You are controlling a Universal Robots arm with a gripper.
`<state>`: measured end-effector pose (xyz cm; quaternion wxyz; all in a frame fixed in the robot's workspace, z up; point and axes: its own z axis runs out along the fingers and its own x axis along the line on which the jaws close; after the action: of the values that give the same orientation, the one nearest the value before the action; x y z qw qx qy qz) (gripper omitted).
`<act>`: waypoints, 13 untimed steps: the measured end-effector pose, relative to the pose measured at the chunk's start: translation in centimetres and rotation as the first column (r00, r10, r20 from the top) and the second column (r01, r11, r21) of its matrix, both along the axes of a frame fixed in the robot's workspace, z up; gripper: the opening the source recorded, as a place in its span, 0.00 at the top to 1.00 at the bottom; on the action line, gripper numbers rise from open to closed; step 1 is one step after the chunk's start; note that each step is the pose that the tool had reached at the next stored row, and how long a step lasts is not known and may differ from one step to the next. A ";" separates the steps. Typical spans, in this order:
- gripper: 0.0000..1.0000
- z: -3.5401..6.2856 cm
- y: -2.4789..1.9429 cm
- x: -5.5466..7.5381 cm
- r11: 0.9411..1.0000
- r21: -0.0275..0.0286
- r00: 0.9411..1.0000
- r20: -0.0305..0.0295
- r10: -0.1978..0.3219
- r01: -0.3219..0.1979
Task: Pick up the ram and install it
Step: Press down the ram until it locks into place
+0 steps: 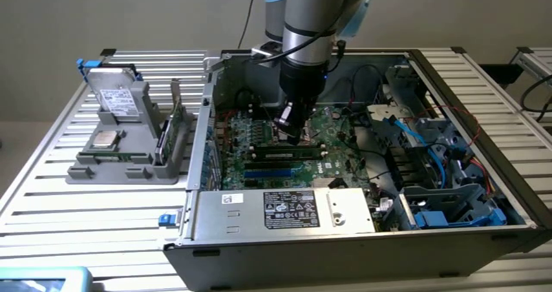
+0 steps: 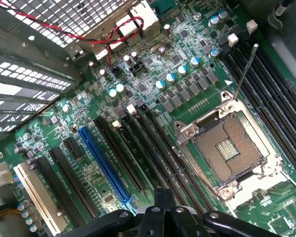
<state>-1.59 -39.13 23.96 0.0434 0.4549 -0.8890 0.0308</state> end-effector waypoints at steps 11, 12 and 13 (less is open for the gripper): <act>0.89 0.00 0.00 0.0 0.990 0.000 0.990 0.005 -0.140 0.140; 0.89 0.00 0.00 0.0 0.988 0.000 0.988 0.006 -0.153 0.153; 0.89 0.00 0.00 0.0 0.986 0.001 0.986 0.007 -0.165 0.165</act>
<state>-1.59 -39.14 23.96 0.0428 0.3796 -0.9237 0.0286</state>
